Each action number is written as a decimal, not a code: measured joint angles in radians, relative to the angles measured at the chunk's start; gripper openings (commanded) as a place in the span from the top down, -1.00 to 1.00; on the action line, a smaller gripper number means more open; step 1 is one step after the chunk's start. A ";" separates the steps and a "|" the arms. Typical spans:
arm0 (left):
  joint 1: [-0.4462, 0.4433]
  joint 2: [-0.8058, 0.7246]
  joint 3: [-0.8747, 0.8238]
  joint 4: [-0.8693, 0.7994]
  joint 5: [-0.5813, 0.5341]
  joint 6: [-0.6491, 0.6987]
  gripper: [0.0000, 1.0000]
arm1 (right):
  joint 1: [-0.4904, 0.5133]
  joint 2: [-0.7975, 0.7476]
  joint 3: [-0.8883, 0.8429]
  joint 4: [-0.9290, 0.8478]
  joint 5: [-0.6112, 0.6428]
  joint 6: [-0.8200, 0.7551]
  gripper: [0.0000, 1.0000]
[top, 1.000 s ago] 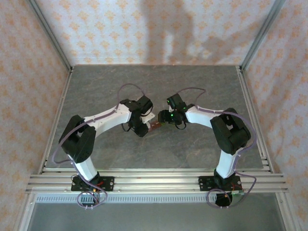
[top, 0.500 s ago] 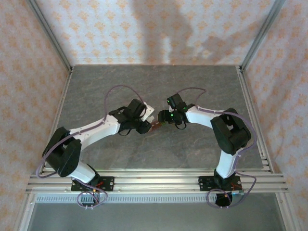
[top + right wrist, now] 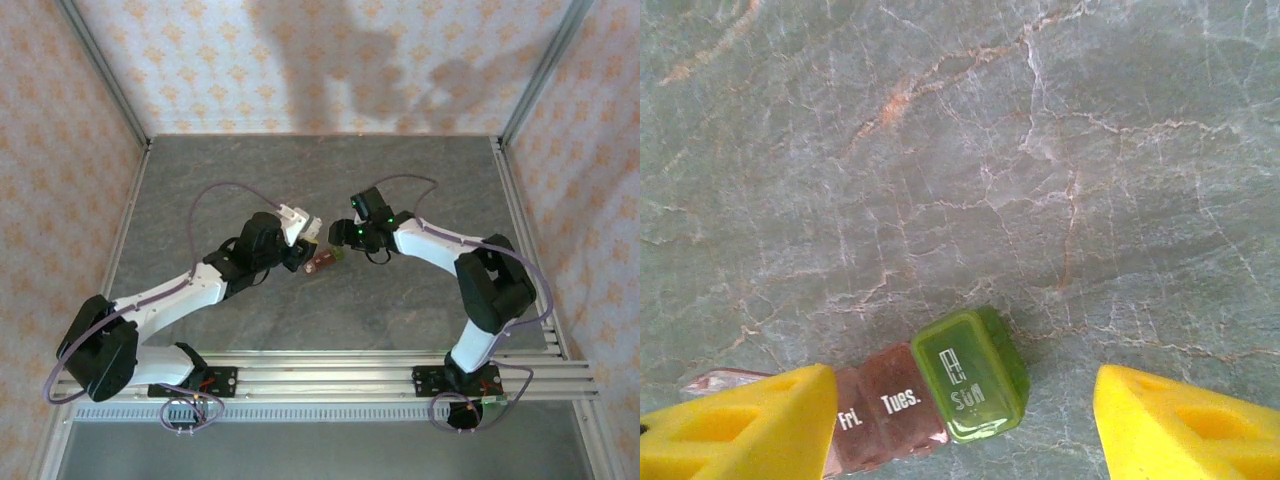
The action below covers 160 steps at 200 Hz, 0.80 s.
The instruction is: Sort the pills into containers
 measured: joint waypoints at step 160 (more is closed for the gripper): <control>-0.045 -0.069 -0.131 0.425 -0.058 0.012 1.00 | -0.123 -0.127 0.018 -0.258 0.069 0.025 -0.38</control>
